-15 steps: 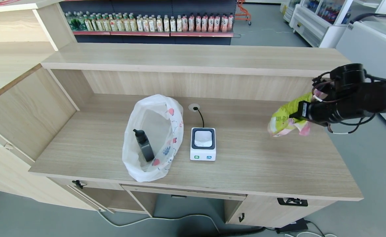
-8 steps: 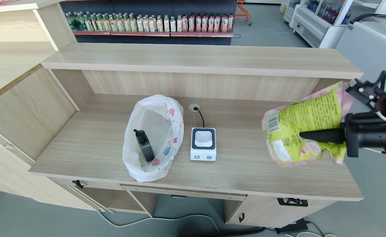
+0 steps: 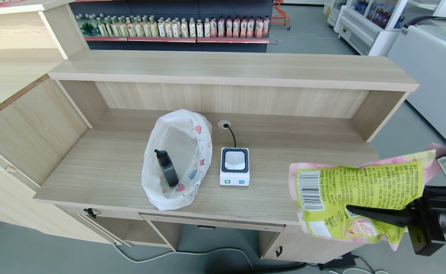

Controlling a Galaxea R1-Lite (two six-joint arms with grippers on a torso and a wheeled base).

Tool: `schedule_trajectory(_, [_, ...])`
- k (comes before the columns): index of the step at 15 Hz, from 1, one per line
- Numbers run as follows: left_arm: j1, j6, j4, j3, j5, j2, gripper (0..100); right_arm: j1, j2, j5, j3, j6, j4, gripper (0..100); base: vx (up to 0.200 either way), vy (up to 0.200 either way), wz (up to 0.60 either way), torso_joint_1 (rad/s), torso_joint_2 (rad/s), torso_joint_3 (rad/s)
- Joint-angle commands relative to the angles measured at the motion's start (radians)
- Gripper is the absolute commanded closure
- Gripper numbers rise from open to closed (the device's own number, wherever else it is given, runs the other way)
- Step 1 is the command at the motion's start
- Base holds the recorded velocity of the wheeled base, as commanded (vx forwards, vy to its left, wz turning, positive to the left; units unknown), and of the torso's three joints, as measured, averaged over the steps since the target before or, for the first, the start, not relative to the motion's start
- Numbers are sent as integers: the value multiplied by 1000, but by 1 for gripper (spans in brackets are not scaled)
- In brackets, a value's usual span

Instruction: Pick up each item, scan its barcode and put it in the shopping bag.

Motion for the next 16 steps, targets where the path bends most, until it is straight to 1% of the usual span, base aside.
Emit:
schedule_trajectory(1, [0,0,0,0,0,0,0,-1,32,34,24,-30,-2,100,0,0,0,0,0,0])
schedule_trajectory(2, [0,0,0,1,0,0,0,-7,33,75,28,-37,-1,100,0,0,0,0,0,0])
schedule_trajectory(4, [0,0,0,0,0,0,0,-12,29,97,25,-34,-2,100,0,0,0,0,0,0])
schedule_trajectory(6, [0,0,0,1,0,0,0,-35,33,130,22,-34,-4,100,0,0,0,0,0,0])
schedule_trajectory(8, [0,0,0,0,0,0,0,-41,44,199,22,-47,-5,100,0,0,0,0,0,0])
schedule_trajectory(11, [0,0,0,0,0,0,0,-39,50,201,41,-164,12,100,0,0,0,0,0,0])
schedule_trajectory(13, [0,0,0,0,0,0,0,-38,36,213,77,-284,12,100,0,0,0,0,0,0])
schedule_trajectory(14, [0,0,0,1,0,0,0,-39,38,253,91,-376,12,100,0,0,0,0,0,0])
schedule_trajectory(15, [0,0,0,0,0,0,0,-41,41,265,97,-435,19,100,0,0,0,0,0,0])
schedule_trajectory(16, [0,0,0,0,0,0,0,-43,36,268,102,-468,36,100,0,0,0,0,0,0])
